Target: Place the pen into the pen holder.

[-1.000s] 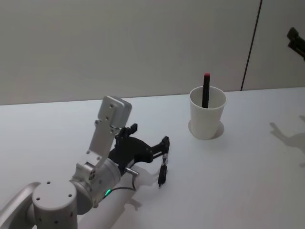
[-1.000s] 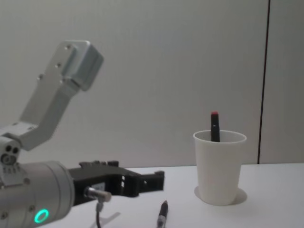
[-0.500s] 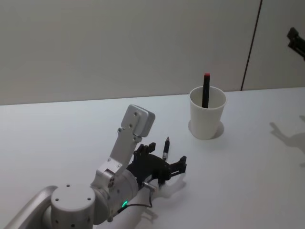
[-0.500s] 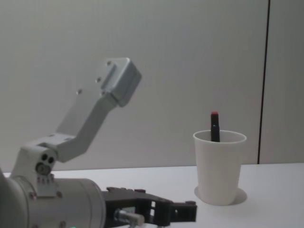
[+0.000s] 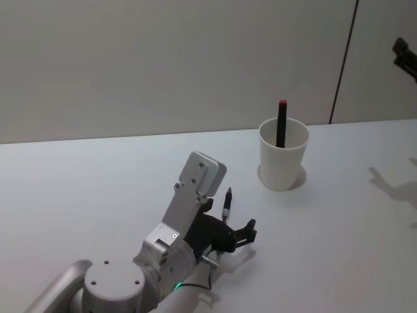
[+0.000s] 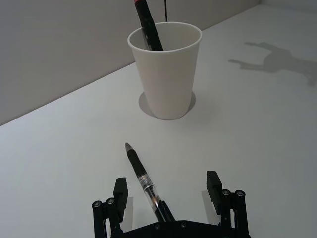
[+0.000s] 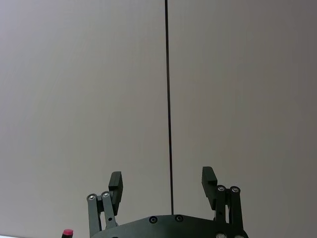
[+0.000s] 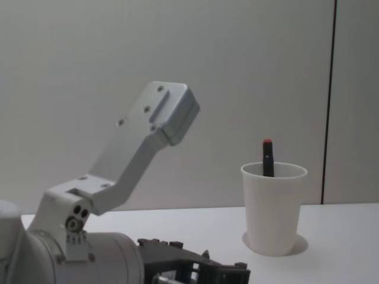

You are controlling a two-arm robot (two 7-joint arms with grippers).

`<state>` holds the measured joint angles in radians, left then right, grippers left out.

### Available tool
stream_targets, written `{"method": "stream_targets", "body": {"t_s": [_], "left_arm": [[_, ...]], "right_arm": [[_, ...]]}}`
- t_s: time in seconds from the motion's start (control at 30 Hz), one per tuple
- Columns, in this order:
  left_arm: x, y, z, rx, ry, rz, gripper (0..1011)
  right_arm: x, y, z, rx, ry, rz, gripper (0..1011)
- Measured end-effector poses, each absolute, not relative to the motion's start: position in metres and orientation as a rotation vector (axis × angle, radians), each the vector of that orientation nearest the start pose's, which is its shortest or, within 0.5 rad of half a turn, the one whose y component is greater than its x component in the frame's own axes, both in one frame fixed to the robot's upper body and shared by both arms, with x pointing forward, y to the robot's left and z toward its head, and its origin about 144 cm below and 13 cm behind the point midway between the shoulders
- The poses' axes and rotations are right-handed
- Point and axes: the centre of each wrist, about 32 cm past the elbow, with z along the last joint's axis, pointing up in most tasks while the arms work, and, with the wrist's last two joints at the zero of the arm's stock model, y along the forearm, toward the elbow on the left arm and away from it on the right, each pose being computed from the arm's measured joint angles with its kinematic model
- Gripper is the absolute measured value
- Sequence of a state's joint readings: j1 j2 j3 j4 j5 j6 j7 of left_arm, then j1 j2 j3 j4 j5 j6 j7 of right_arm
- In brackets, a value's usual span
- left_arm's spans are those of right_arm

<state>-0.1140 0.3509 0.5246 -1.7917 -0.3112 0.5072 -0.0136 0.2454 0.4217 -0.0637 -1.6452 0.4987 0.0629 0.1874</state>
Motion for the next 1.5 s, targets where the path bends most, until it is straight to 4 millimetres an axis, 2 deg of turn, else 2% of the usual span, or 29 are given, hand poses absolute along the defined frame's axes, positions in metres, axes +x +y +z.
{"method": "stream_targets", "body": {"t_s": [1.23, 1.33, 1.43, 1.47, 1.5], "left_arm": [[0.430, 0.154, 1.170, 0.398, 0.122, 1.044, 1000], [0.430, 0.155, 1.170, 0.397, 0.121, 1.047, 978], [0.430, 0.155, 1.169, 0.396, 0.119, 1.050, 896], [0.430, 0.155, 1.169, 0.395, 0.119, 1.051, 896], [0.430, 0.155, 1.169, 0.395, 0.118, 1.052, 849]], "right_arm": [[0.512, -0.321, 1.268, 0.204, -0.138, -1.276, 1001], [0.512, -0.321, 1.268, 0.204, -0.138, -1.276, 1002], [0.512, -0.321, 1.268, 0.204, -0.138, -1.276, 1001], [0.512, -0.321, 1.268, 0.204, -0.138, -1.276, 1001], [0.512, -0.321, 1.268, 0.204, -0.138, -1.276, 1001]]}}
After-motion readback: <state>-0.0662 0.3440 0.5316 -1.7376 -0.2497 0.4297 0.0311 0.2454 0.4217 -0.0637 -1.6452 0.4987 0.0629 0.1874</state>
